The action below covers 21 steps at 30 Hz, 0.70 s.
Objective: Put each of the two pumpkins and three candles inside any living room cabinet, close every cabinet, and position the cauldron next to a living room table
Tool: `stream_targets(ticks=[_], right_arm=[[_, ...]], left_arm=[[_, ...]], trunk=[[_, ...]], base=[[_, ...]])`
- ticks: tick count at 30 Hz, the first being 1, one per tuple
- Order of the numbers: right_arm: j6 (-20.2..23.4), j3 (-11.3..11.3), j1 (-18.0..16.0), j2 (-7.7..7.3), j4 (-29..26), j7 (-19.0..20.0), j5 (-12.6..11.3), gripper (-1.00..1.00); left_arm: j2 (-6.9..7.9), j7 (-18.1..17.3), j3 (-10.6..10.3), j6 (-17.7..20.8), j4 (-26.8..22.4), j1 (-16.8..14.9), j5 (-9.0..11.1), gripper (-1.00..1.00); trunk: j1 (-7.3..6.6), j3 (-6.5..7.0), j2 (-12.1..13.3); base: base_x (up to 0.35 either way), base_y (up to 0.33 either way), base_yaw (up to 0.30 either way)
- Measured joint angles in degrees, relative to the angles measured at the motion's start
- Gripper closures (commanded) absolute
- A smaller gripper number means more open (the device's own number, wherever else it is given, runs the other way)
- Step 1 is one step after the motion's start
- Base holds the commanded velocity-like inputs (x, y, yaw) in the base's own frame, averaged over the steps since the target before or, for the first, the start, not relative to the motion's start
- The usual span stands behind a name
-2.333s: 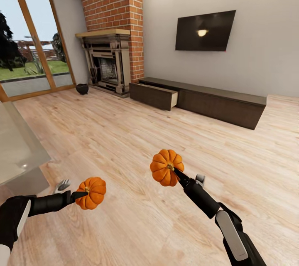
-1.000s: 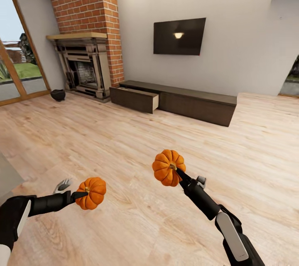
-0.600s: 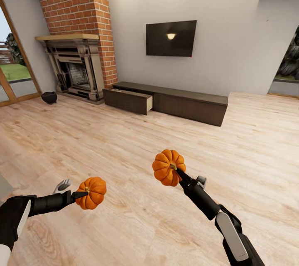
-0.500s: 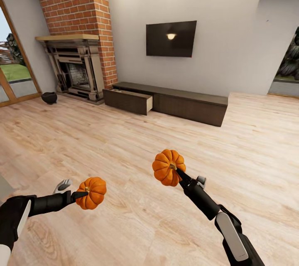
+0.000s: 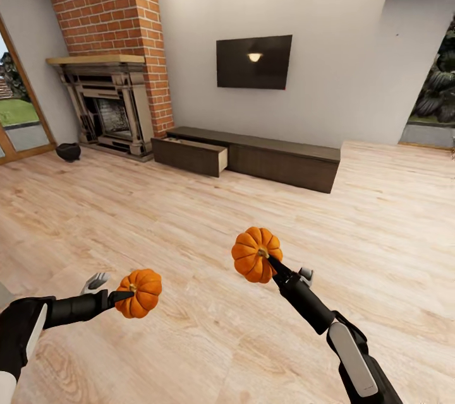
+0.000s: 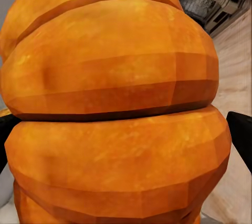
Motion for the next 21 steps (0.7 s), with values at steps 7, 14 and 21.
stream_targets(ticks=[7, 14, 21], right_arm=[[-0.10, 0.04, 0.00, 0.01, 0.00, 0.00, 0.04, 1.00], [-0.22, 0.09, 0.00, 0.06, 0.01, -0.02, 0.13, 1.00], [-0.23, 0.09, 0.02, 0.08, 0.06, -0.03, 0.23, 1.00]], left_arm=[[0.03, 0.00, 0.00, -0.08, 0.00, 0.00, -0.10, 1.00], [0.06, 0.06, -0.01, -0.13, -0.01, 0.01, -0.22, 1.00], [0.03, 0.11, -0.01, -0.28, -0.01, 0.01, -0.33, 1.00]], trunk=[[0.00, 0.48, 0.00], [0.00, 0.74, 0.00], [0.00, 0.75, 0.00]], base=[[0.216, 0.000, -0.189], [0.320, 0.000, -0.075], [0.323, -0.048, -0.002]])
